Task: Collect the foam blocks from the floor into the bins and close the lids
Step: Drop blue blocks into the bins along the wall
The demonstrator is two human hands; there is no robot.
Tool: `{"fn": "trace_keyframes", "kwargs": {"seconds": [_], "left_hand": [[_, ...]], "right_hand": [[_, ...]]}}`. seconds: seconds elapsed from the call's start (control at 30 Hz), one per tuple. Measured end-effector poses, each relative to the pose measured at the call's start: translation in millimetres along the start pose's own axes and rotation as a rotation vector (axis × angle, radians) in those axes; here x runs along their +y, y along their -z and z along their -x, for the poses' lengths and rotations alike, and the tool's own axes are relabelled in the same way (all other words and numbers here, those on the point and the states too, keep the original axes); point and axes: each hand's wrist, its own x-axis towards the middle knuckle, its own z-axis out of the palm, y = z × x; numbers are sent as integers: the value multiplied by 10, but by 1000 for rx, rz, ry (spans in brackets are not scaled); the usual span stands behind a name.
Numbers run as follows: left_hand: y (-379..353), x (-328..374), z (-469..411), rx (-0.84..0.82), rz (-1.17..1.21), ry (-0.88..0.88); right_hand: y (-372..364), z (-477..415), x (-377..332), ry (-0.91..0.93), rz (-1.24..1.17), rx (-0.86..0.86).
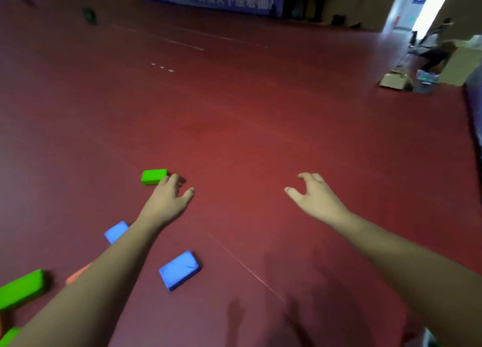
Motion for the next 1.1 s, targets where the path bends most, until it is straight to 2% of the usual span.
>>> {"fn": "trace_keyframes", "kwargs": {"seconds": [0.27, 0.4, 0.7, 0.93, 1.1], "left_hand": [[344, -955, -550, 156, -59, 359], [300, -1480, -1051, 209, -52, 455], [-144, -2972, -2315, 183, 53, 686], [-764, -4213, -2210, 188, 100, 964], [-1802, -5230, -1848, 177, 184, 1226]], "right_hand": [[-719, -1719, -1298, 313, -28, -207], [-1262, -2423, -1846, 414, -10, -291], [-2779, -4022, -2819, 548, 129, -472], [-4423, -4605, -3382, 707, 327, -728], [-6168, -4656, -3352, 841, 429, -922]]}}
